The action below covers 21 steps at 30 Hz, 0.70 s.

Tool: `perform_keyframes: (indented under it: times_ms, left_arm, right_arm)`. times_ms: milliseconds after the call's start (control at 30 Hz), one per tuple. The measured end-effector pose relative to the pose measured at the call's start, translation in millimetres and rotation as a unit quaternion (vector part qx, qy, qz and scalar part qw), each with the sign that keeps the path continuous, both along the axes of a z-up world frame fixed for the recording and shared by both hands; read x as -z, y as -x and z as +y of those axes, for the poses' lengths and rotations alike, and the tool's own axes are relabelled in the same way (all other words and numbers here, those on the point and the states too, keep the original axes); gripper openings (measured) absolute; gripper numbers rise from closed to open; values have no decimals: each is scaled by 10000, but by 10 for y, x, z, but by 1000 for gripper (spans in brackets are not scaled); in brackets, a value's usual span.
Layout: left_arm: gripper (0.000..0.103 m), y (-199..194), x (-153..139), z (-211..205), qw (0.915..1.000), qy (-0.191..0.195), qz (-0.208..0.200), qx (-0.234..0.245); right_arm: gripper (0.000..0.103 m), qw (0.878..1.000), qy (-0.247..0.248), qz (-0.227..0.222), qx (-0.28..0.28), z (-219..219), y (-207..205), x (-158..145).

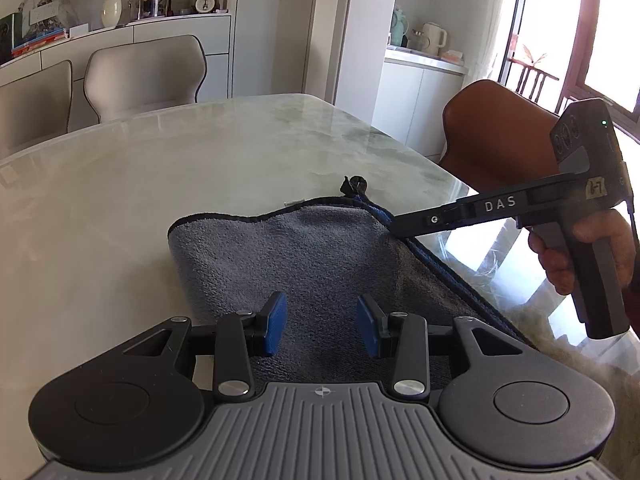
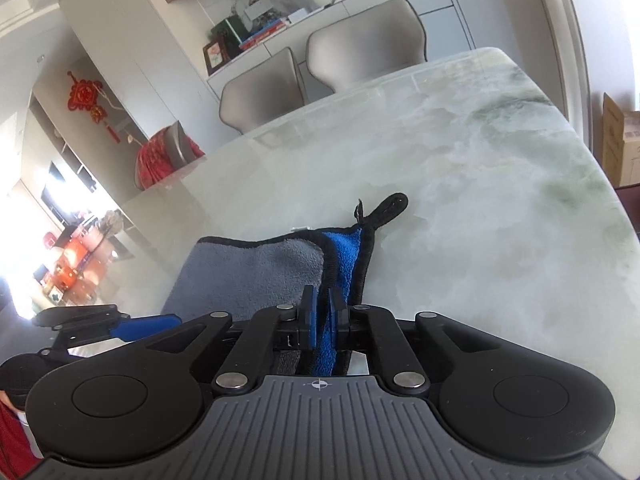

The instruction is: Fold towel

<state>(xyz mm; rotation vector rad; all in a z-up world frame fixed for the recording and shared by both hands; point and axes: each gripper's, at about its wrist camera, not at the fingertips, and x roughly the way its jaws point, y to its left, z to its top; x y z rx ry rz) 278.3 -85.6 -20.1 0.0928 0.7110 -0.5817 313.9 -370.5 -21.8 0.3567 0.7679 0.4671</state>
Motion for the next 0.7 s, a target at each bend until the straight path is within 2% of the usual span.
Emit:
perform_keyframes:
  times_ms: [133,200,300,367,433,533,700]
  left_arm:
    - [40,-5,6,1,10000,18,27,-15]
    - [40,-5,8,-1,10000,15,33,-21]
    - [40,3,2,2,10000,26,27,-22]
    - [40,5,-2,4,10000,29,14,-18]
    - [41,0,-2,8,10000,27,7,-20]
    - [40,-9,3,17,10000,37,23,-41]
    - [40,8,-11,19,10000,61,-3,-38]
  right_arm:
    - [9,10000,26,-29,-16,35,-20,12]
    - [21,10000,-19,-36,-77,60,-11,2]
    - [22,9999,24,-67,-139,102,-5,-14]
    - [19,9996,181,-171,-148,152,10,-20]
    - [8,9988,355,-293,-148,196,32,-29]
    - [7,9963,672,-508,-160,286,98,-46]
    - [7,9956,687,-631,-42,218,142,-140]
